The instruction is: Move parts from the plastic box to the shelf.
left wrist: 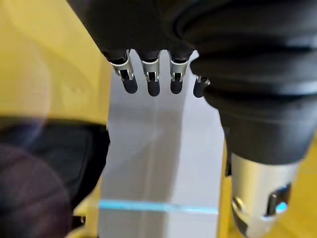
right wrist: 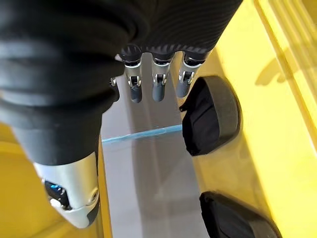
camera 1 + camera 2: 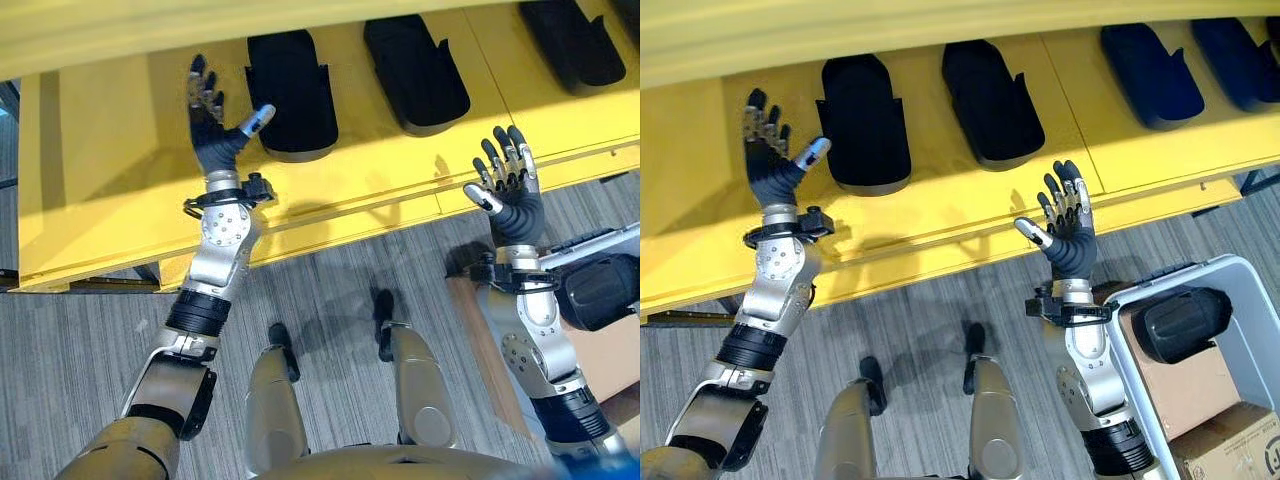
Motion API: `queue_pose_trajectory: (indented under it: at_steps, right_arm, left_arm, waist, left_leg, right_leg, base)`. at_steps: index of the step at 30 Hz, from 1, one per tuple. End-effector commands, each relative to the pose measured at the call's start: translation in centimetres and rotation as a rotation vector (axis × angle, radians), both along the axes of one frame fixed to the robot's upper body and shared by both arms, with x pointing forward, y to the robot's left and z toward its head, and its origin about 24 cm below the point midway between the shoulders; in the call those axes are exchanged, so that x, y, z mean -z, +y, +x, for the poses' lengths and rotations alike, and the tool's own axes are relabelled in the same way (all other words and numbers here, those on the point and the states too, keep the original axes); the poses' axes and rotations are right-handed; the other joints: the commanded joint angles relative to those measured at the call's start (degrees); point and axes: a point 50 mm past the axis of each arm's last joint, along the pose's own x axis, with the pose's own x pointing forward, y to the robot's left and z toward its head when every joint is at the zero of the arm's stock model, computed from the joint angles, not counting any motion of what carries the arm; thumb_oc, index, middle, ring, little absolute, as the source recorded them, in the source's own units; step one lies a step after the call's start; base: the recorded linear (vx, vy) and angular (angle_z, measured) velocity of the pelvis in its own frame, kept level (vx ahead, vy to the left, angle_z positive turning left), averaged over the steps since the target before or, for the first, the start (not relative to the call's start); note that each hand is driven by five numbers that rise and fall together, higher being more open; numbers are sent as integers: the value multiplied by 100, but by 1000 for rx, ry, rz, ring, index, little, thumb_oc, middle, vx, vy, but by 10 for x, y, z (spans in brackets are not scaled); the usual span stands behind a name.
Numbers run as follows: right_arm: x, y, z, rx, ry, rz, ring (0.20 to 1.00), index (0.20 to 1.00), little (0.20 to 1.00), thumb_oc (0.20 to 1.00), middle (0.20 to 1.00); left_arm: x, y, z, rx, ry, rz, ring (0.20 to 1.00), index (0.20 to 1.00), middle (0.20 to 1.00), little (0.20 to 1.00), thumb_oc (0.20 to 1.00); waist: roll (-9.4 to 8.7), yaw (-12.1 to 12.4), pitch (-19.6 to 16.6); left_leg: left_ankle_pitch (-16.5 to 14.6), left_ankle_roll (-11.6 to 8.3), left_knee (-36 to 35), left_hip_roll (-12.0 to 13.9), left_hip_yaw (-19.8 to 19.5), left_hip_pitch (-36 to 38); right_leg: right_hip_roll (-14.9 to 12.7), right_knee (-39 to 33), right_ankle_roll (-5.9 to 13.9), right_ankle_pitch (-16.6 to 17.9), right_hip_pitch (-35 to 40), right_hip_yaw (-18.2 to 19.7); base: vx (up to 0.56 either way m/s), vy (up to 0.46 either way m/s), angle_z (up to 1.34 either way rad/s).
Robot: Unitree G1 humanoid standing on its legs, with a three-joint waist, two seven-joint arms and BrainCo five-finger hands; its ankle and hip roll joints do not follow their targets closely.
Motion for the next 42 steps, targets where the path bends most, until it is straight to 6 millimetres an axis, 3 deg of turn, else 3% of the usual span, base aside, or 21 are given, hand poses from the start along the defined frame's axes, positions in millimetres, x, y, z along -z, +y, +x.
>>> queue_pose_trajectory:
  at_steps: [1,15,26,42]
  right_arm:
    - [-16,-3,-8,-8,-111,23,1000,1000,1000,1000,1000]
    - [-15,-1,-7,-27,-105,20,1000,1000,1000,1000,1000]
    - [-16,2,-8,-38,-112,23,1000,1000,1000,1000,1000]
    - [-14,1,-10,-28,-104,30,1000,1000,1000,1000,1000]
  left_arm:
    - [-15,15,0,-87,-60,42,1000,1000,1000,1000,1000]
    - [6,28,16,-157,81,24,1000,1000,1000,1000,1000]
    - [24,14,29,-121,181,32,1000,1000,1000,1000,1000]
    - [40,1,26,-77,214,-41,1000,1000,1000,1000,1000]
  waist:
    - [8,10,-164]
    - [-36,-74,-127]
    - [-81,-162,-47]
    - [-100,-164,-20]
  left_leg:
    - [568,-66,-266,60,-169,-175]
    - [562,-79,-178,92,-144,-291]
    - [573,-83,-141,126,-103,-374]
    - [559,-89,-80,165,-94,-467]
  right_leg:
    - [-49,459,225,-257,261,-10]
    - [-13,534,213,-262,101,54]
    - [17,583,208,-253,-28,108]
    - [33,681,165,-277,-158,128]
  base:
    - [3,-3,-5]
    - [2,-1,-2]
    - [0,1,-2]
    - [2,-2,-1]
